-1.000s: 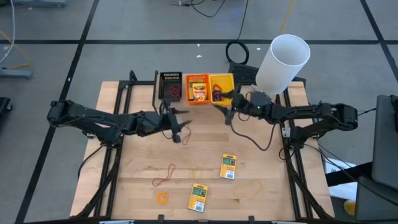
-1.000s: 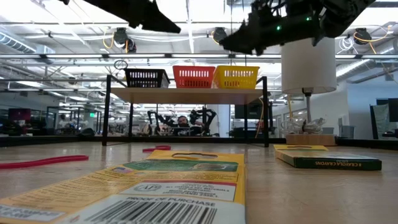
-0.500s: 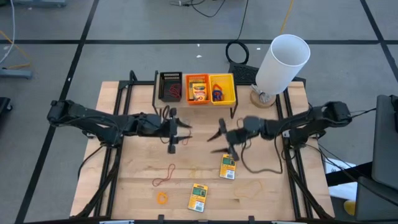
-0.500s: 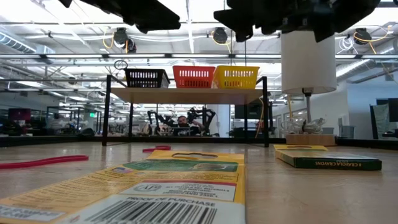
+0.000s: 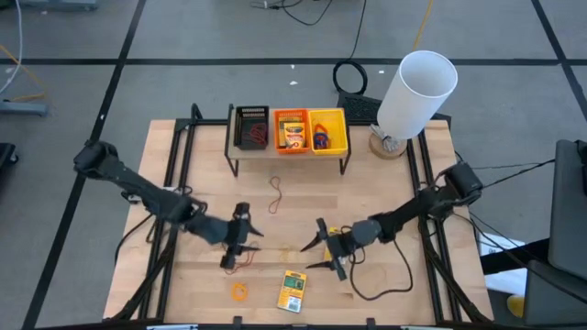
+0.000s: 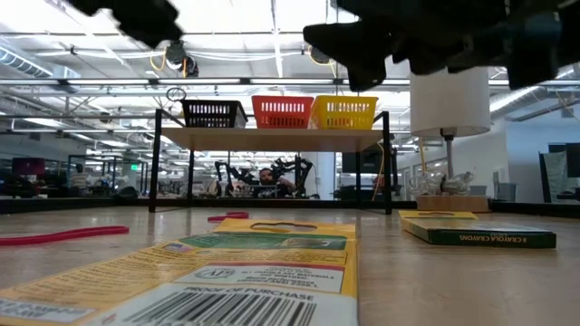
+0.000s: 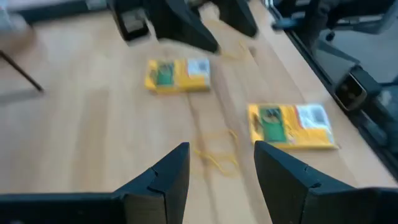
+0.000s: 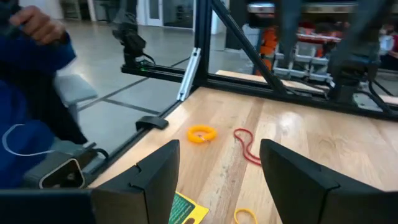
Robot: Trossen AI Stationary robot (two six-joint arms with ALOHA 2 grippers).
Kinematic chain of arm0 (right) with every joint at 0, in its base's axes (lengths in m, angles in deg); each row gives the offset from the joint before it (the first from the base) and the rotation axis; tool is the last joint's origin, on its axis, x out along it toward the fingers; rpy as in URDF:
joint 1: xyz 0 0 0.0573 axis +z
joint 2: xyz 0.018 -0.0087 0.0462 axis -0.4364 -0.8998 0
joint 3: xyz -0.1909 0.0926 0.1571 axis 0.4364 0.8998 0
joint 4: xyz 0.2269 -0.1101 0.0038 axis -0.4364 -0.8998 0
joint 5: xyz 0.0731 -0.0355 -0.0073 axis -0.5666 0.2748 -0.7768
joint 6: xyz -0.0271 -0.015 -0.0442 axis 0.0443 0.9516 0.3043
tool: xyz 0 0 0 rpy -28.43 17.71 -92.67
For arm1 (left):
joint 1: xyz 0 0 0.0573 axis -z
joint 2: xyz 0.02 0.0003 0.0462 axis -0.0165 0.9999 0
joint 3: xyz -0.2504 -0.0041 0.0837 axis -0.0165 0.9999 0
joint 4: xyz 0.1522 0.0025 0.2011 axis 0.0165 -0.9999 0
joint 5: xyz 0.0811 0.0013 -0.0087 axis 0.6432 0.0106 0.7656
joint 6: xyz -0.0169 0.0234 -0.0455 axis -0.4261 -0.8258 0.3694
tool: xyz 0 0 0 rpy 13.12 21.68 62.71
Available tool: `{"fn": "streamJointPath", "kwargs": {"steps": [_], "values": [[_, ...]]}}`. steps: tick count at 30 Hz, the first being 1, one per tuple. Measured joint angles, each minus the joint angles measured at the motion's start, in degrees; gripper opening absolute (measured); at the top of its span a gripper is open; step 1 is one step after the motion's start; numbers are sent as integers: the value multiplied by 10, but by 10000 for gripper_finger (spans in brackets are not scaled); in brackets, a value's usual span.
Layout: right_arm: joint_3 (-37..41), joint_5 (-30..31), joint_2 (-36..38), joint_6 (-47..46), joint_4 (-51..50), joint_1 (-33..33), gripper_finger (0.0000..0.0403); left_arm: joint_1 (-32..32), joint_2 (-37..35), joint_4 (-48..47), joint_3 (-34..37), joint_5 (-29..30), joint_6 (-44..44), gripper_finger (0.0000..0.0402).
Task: Pick & Place Office Desk Supplies
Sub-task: Put the yellow spring keychain into the yellow bin on the shelf
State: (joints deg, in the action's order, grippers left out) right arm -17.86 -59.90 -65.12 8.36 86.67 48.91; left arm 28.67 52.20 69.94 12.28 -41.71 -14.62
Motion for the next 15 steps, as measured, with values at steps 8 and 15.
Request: {"fn": "streamJointPath", "kwargs": {"steps": [8, 15], "values": [[0, 3, -16, -37, 24, 3, 212, 92, 81, -58, 0, -6, 207, 170], [0, 3, -16, -26, 16, 3, 212, 157, 190, -24, 0, -55, 329, 170]]}}
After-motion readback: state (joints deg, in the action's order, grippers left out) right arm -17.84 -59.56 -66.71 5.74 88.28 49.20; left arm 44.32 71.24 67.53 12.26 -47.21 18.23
